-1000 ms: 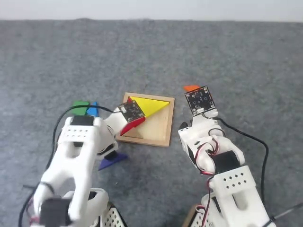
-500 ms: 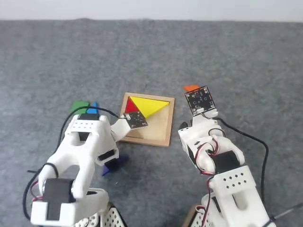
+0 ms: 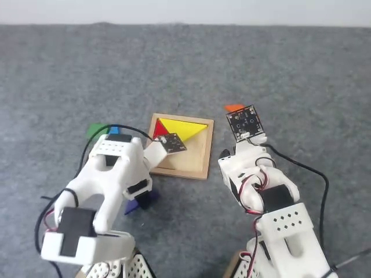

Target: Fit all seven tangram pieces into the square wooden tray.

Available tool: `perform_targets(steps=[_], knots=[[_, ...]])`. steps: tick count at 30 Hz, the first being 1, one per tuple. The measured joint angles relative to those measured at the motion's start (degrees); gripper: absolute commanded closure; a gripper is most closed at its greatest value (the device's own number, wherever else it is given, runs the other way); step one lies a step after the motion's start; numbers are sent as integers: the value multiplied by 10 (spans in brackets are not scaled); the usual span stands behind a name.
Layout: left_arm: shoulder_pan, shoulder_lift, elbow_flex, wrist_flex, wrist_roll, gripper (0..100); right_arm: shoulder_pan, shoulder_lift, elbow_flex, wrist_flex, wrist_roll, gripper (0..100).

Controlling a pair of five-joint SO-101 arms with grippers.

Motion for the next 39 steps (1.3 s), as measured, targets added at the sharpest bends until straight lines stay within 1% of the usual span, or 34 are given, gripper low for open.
perform_targets(steps=[9, 28, 35, 39], knots=[[-25, 99, -98, 62, -2, 779, 0, 0, 0, 0, 0, 913], [-39, 80, -89, 73, 4, 779, 0, 0, 0, 0, 0, 912], [-37, 57, -54, 43, 20, 780, 0, 0, 0, 0, 0, 912], [-33, 55, -51, 41, 39, 825, 0, 0, 0, 0, 0, 912]])
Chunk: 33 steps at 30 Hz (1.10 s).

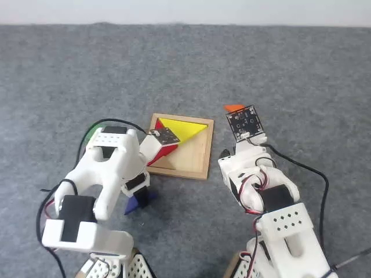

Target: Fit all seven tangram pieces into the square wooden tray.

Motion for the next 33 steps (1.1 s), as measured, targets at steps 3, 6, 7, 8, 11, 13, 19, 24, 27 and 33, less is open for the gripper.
perform_targets(steps=[3, 6, 7, 8, 11, 13, 19, 24, 27, 33], knots=[[1, -4, 4, -1, -1, 833, 0, 0, 0, 0, 0, 912], [2, -6, 5, -1, 0, 834, 0, 0, 0, 0, 0, 912], [2, -6, 5, -1, 0, 834, 0, 0, 0, 0, 0, 912], [2, -6, 5, -1, 0, 834, 0, 0, 0, 0, 0, 912], [2, -6, 5, -1, 0, 835, 0, 0, 0, 0, 0, 912], [2, -6, 5, -1, 0, 847, 0, 0, 0, 0, 0, 912], [3, -6, 5, -1, 9, 882, 0, 0, 0, 0, 0, 912], [4, -9, 6, -1, 19, 885, 0, 0, 0, 0, 0, 912], [14, -32, 17, -1, 25, 884, 0, 0, 0, 0, 0, 912], [62, -155, 76, -6, 60, 881, 0, 0, 0, 0, 0, 912]])
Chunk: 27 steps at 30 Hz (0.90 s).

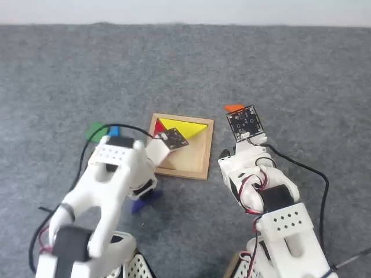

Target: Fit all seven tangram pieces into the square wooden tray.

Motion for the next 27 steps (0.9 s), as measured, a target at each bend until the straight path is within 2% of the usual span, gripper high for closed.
perform_targets(steps=[6, 12, 21, 27], knots=[[11, -95, 18, 25, 18, 881, 0, 0, 0, 0, 0, 912], [11, -125, 18, 43, 18, 879, 0, 0, 0, 0, 0, 912], [11, -125, 42, 63, -9, 786, 0, 0, 0, 0, 0, 912], [-18, -125, 83, -33, -13, 751, 0, 0, 0, 0, 0, 912]])
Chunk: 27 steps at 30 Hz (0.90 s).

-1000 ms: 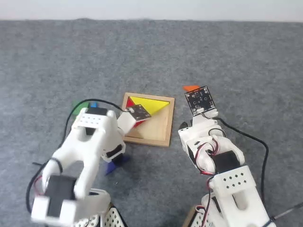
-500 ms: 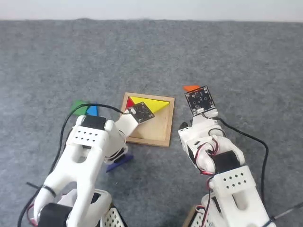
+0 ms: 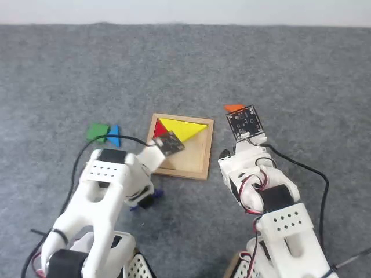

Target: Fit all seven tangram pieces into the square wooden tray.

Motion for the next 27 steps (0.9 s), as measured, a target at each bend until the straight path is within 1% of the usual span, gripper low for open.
perform_targets(steps=[2, 4, 10, 12, 20, 27], knots=[[-22, 12, -3, -9, -3, 751, 0, 0, 0, 0, 0, 912], [-29, 47, -18, -11, -3, 753, 0, 0, 0, 0, 0, 912], [-16, 207, -88, -12, -5, 754, 0, 0, 0, 0, 0, 912], [-11, 234, -113, -1, -5, 754, 0, 0, 0, 0, 0, 912], [-7, 247, -125, 3, -4, 754, 0, 0, 0, 0, 0, 912], [-2, 254, -142, 0, -4, 735, 0, 0, 0, 0, 0, 913]])
